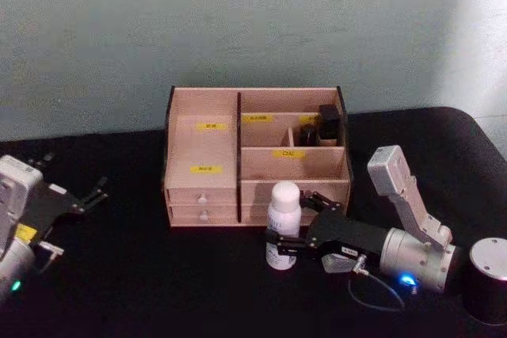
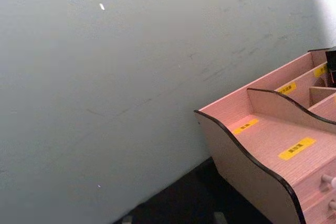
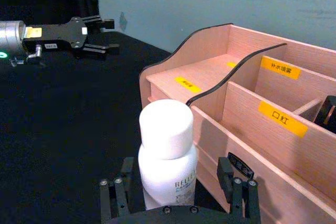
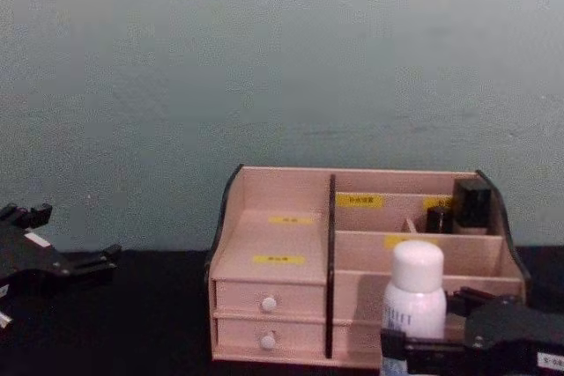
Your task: Pick up the facial cleanser and watermelon frost from the table and place them into the tiered storage box.
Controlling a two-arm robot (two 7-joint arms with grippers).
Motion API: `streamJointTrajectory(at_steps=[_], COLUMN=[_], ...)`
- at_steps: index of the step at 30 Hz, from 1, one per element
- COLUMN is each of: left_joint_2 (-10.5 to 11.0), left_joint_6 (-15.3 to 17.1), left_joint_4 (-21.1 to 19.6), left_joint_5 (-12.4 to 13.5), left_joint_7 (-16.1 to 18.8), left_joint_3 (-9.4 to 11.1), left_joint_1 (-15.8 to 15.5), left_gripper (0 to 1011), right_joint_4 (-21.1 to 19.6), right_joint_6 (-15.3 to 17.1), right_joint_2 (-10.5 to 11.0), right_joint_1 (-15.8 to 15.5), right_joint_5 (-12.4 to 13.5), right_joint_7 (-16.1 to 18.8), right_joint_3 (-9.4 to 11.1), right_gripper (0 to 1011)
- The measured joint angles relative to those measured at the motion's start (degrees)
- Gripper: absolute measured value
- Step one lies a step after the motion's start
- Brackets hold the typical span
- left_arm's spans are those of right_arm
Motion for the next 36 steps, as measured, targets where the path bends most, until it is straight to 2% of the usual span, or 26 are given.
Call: streamJointTrajectory(at_steps=[11,16,25,28,36], left_joint_2=[0.0,0.0,0.0,0.0,0.0], left_joint_6=[0.0,0.0,0.0,0.0,0.0], left_joint_4=[0.0,0.0,0.0,0.0,0.0], left_joint_5=[0.0,0.0,0.0,0.0,0.0], left_joint_7=[0.0,0.0,0.0,0.0,0.0], left_joint_3=[0.0,0.0,0.0,0.0,0.0], left_joint_1=[0.0,0.0,0.0,0.0,0.0], left_gripper=[1001,1001,1001,1001,1001], right_joint_4=[-0.1,-0.1,-0.1,-0.1,-0.1], right_joint_6=[-0.1,-0.1,-0.1,-0.1,-0.2], right_joint_2=[0.0,0.1,0.1,0.1,0.1], right_joint_1=[-0.1,-0.1,-0.1,-0.1,-0.1], right_joint_5=[0.0,0.0,0.0,0.0,0.0], right_joint_7=[0.0,0.0,0.0,0.0,0.0], right_joint_3=[0.0,0.1,0.1,0.1,0.1], right_gripper=[995,903,627,592,593])
